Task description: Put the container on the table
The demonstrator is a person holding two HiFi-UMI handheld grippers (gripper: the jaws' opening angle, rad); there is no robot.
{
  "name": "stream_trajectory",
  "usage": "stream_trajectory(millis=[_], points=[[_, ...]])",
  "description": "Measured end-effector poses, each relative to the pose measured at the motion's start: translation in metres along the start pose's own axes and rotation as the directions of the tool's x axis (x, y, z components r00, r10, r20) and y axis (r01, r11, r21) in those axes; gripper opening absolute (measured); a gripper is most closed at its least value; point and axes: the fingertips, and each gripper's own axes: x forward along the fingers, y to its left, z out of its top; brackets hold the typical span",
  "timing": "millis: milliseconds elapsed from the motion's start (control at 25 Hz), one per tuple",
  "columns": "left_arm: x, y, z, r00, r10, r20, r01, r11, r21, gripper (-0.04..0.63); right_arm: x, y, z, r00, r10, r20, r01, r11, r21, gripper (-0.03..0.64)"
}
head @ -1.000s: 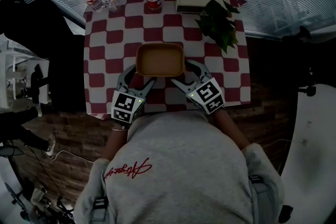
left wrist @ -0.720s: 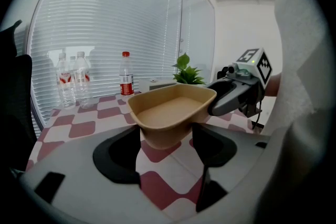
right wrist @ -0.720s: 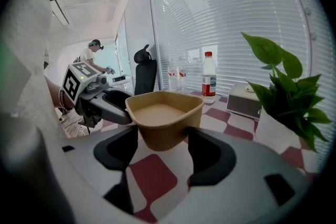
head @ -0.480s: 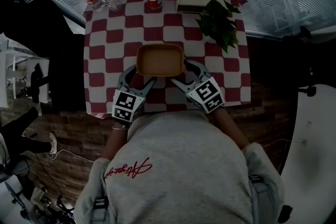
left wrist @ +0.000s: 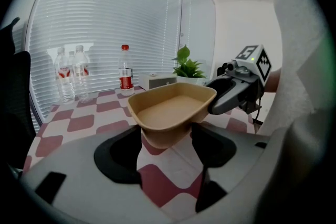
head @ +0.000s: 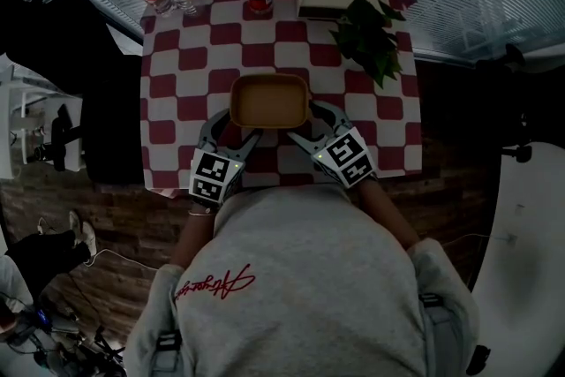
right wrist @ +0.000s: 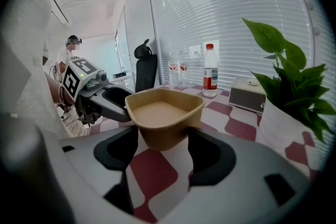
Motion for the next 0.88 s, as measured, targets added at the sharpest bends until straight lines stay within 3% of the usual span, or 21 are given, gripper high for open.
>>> stream_trajectory(millis=[880], points=[[0.006,-0.001,-0.015,0.999,0.009,-0.05,-0.009,1.0,0.004,0.307,0.012,0.0,-0.021,0.998,0.024,-0.051,-0.022,0.999,0.038,0.301]])
